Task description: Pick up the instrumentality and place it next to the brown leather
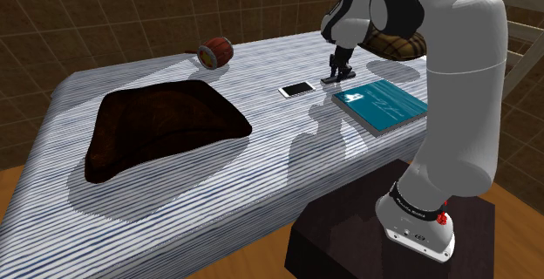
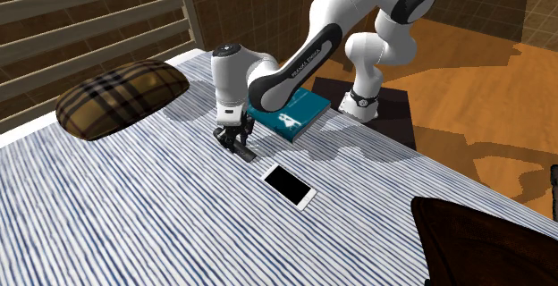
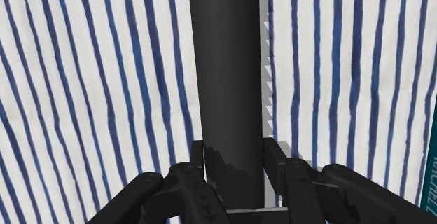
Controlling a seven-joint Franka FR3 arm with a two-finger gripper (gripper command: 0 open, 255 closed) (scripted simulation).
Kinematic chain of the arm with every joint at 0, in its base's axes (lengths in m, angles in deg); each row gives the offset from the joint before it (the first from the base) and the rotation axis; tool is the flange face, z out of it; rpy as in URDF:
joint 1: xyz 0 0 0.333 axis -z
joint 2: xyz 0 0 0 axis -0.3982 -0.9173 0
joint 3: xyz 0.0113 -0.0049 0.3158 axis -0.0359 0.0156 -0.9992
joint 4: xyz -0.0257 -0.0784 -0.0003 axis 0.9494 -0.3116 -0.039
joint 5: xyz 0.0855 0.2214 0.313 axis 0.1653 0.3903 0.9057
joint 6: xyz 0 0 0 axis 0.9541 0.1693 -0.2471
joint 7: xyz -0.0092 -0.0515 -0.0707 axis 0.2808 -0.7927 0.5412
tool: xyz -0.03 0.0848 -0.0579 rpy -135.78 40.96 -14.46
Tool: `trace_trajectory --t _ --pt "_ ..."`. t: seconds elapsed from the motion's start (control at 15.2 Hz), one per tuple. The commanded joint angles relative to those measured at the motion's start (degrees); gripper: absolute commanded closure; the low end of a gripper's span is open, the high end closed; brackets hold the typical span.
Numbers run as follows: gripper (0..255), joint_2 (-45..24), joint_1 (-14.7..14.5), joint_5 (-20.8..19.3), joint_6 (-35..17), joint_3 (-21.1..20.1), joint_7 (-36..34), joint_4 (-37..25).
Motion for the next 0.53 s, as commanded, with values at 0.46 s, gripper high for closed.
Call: trace_trajectory --t 0.46 --pt "255 2.3 -1.6 -2.6 2.4 1.9 -1.8 -0.8"
